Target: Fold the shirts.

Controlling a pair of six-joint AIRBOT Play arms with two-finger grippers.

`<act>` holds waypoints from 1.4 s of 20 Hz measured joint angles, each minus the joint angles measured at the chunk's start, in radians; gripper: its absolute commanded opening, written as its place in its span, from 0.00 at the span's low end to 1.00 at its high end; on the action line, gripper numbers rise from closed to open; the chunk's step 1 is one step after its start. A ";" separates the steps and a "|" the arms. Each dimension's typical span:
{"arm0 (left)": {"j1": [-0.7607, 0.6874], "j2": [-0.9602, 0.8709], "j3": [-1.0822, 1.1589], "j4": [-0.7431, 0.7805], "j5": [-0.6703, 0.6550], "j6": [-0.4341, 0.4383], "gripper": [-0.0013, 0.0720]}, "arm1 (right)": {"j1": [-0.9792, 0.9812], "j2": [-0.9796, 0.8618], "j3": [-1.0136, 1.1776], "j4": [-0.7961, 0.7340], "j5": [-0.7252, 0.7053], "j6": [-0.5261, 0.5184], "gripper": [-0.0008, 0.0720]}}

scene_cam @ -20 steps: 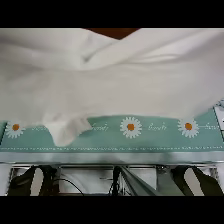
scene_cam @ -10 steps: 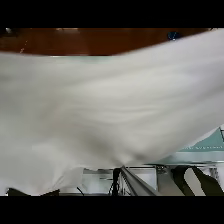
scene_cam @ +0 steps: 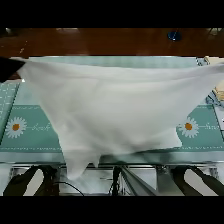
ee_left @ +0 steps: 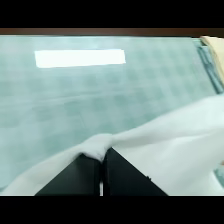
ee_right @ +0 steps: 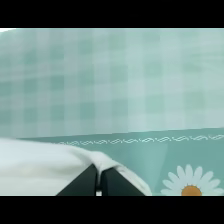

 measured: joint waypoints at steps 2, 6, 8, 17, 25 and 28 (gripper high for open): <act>-0.053 -0.108 -0.016 -0.023 0.081 0.025 0.05 | 0.076 -0.067 -0.013 -0.045 -0.060 0.000 0.04; -0.096 -0.288 -0.028 -0.048 0.236 0.068 0.06 | 0.174 -0.201 -0.023 -0.132 -0.218 -0.003 0.05; -0.106 -0.360 -0.031 -0.048 0.303 0.092 0.06 | 0.196 -0.269 -0.025 -0.150 -0.296 -0.004 0.05; -0.209 -0.590 -0.034 -0.058 0.653 0.332 0.06 | 0.218 -0.504 -0.027 -0.057 -0.586 -0.069 0.05; -0.303 -0.739 -0.034 -0.059 0.964 0.400 0.06 | 0.219 -0.634 -0.026 -0.027 -0.717 -0.129 0.05; -0.310 -0.786 -0.034 -0.058 0.988 0.403 0.06 | 0.219 -0.674 -0.026 -0.032 -0.721 -0.136 0.05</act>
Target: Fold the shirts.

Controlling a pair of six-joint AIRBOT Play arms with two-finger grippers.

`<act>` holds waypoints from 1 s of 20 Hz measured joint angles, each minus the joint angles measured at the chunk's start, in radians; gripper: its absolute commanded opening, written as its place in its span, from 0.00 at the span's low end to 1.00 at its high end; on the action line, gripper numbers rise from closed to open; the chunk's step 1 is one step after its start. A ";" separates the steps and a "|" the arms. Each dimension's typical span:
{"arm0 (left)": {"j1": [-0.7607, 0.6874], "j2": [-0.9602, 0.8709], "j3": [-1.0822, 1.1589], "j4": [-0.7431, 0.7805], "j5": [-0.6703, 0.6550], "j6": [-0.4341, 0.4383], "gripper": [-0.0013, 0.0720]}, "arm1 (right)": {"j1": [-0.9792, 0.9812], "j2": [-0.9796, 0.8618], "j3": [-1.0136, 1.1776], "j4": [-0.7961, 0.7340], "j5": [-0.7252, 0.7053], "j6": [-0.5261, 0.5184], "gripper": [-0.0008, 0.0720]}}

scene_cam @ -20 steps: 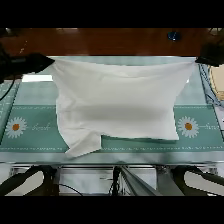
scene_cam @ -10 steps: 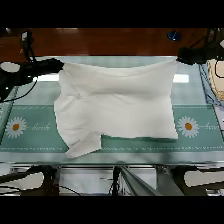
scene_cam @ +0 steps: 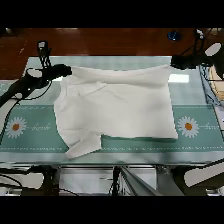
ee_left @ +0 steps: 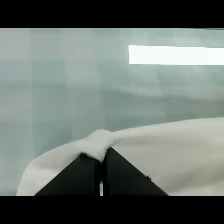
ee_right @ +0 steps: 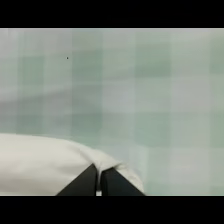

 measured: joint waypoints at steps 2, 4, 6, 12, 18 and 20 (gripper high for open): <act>-0.001 -0.012 0.000 0.001 0.006 0.001 0.06 | 0.000 -0.014 0.000 -0.003 0.003 -0.003 0.05; 0.006 0.001 0.000 0.002 -0.022 0.003 0.06 | 0.000 -0.013 0.000 0.005 0.027 0.001 0.05; 0.031 0.039 0.000 0.003 -0.087 0.004 0.06 | 0.000 0.010 0.000 -0.006 0.097 0.004 0.05; 0.190 0.119 -0.005 0.092 -0.491 -0.112 0.06 | -0.003 0.080 -0.006 -0.188 0.385 0.020 0.05; 0.187 0.038 -0.017 0.148 -0.676 -0.184 0.07 | 0.013 0.092 -0.099 -0.159 0.377 0.023 0.05; 0.170 0.021 -0.018 0.153 -0.676 -0.189 0.40 | 0.017 0.093 -0.125 -0.150 0.346 0.020 0.29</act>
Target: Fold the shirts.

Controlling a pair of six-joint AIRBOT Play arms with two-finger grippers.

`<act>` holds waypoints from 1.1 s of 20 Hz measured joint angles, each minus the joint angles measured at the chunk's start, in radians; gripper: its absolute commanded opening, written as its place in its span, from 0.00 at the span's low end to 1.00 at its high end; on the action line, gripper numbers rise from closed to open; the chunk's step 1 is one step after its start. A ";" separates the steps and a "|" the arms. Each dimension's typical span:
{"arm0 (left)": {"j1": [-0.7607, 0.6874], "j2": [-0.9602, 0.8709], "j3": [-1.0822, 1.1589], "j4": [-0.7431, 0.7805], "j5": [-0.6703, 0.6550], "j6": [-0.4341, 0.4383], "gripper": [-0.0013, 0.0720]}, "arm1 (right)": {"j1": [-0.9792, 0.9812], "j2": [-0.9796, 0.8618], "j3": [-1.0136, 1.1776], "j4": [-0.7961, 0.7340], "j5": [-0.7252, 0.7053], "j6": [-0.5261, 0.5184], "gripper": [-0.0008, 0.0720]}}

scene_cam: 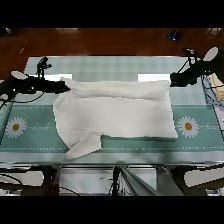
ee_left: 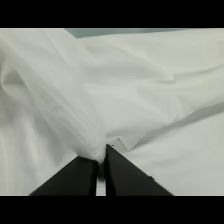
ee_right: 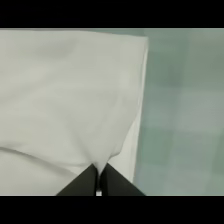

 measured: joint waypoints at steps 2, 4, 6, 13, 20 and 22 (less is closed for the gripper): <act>0.001 -0.006 0.013 0.005 -0.029 -0.006 0.40 | 0.000 0.006 -0.012 0.001 -0.011 -0.001 0.47; 0.037 0.006 0.053 0.034 -0.082 -0.029 0.39 | -0.010 0.034 -0.016 -0.026 0.018 -0.004 0.47; 0.101 0.034 0.106 0.128 -0.168 -0.091 0.37 | -0.034 0.082 -0.019 -0.124 0.078 -0.004 0.48; 0.377 0.200 -0.055 0.401 -0.537 -0.241 0.58 | -0.225 0.281 -0.257 -0.163 0.214 -0.009 0.68; 0.465 0.372 -0.412 0.314 -0.566 -0.185 0.76 | -0.322 0.395 -0.531 -0.024 0.186 -0.082 0.68; 0.470 0.387 -0.469 0.308 -0.560 -0.164 0.76 | -0.328 0.414 -0.552 0.006 0.169 -0.095 0.68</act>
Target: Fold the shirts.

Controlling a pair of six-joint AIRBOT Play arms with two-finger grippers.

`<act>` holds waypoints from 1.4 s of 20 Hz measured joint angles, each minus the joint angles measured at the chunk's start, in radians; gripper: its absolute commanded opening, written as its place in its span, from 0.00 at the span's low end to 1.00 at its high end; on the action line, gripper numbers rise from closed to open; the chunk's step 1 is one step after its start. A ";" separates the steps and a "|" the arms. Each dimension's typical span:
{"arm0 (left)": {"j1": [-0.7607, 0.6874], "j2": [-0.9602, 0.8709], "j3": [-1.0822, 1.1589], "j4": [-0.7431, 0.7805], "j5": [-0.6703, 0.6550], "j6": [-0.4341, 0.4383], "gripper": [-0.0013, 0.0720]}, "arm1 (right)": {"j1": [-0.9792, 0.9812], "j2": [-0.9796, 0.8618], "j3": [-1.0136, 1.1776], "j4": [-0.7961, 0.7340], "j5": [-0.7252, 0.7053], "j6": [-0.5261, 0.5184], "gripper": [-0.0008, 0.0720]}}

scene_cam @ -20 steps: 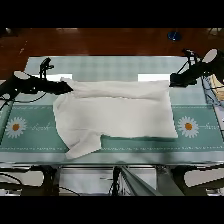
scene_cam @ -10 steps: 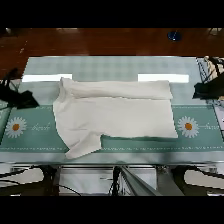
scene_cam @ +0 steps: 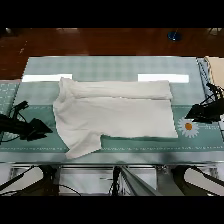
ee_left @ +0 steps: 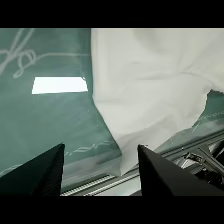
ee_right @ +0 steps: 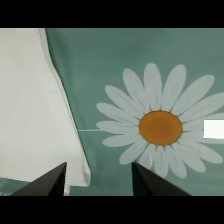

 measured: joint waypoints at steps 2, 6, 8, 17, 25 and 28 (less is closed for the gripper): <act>0.002 0.008 -0.043 -0.021 0.014 0.024 0.76 | -0.003 0.013 -0.012 0.026 -0.008 -0.008 0.68; -0.005 0.013 -0.098 -0.087 0.056 0.058 0.76 | -0.005 0.025 -0.020 0.051 -0.014 -0.018 0.68; -0.034 0.014 -0.112 -0.111 0.084 0.067 0.76 | -0.006 0.027 -0.022 0.061 -0.014 -0.018 0.68; -0.289 -0.090 -0.126 -0.153 0.194 -0.026 0.36 | -0.006 0.029 -0.023 0.074 0.009 -0.021 0.68; -0.371 -0.161 -0.125 -0.151 0.223 -0.045 0.06 | -0.007 0.053 -0.023 0.069 0.029 -0.021 0.76; -0.374 -0.163 -0.125 -0.145 0.220 -0.030 0.06 | -0.024 0.064 -0.044 0.074 0.050 -0.022 0.76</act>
